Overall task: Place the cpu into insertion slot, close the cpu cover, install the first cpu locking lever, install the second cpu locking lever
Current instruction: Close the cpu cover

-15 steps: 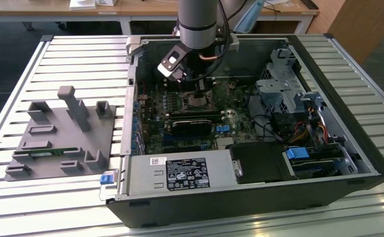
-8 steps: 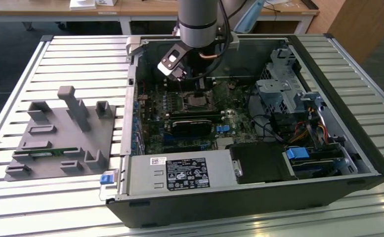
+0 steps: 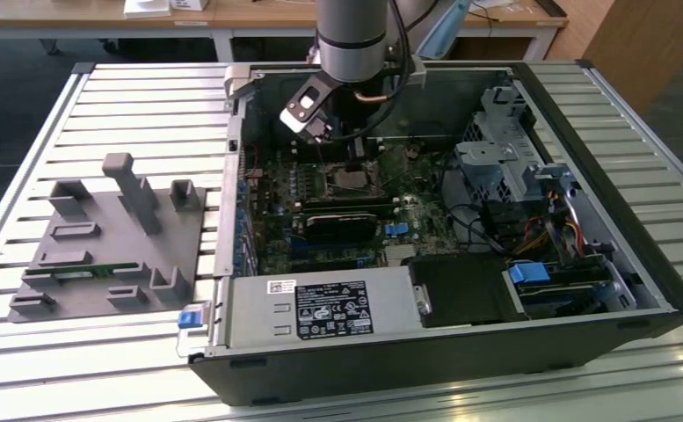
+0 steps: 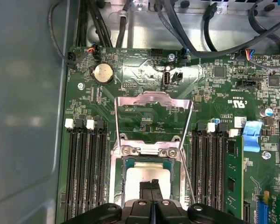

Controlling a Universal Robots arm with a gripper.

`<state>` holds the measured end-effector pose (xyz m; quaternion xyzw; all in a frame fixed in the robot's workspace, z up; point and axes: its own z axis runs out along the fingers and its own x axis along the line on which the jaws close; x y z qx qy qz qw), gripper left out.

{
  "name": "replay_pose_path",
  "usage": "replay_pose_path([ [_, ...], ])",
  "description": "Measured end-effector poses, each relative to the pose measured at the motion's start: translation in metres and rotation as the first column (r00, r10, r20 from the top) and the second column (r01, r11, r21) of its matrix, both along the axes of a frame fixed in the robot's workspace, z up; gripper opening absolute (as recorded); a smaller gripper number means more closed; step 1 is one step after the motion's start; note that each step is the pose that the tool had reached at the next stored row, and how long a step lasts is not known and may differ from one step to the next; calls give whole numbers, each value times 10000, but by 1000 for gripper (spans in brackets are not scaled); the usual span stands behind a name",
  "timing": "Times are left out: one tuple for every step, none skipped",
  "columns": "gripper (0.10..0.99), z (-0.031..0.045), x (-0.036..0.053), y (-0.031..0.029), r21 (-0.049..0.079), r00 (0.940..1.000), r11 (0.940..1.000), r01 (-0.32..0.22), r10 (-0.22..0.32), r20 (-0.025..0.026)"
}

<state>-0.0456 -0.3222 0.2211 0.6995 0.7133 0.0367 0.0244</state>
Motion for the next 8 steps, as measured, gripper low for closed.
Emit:
replay_pose_path([
  [106,8,0,0,0,10000,10000,-1,1,0],
  [106,20,0,0,0,10000,10000,0,0,0],
  [106,36,0,0,0,10000,10000,0,0,1],
  [106,59,0,0,1,10000,10000,0,0,1],
  [106,89,0,0,0,10000,10000,0,0,1],
  [106,117,0,0,1,10000,10000,0,0,2],
  [106,140,0,0,-1,10000,10000,0,0,0],
  [106,155,0,0,-1,10000,10000,-1,1,0],
])
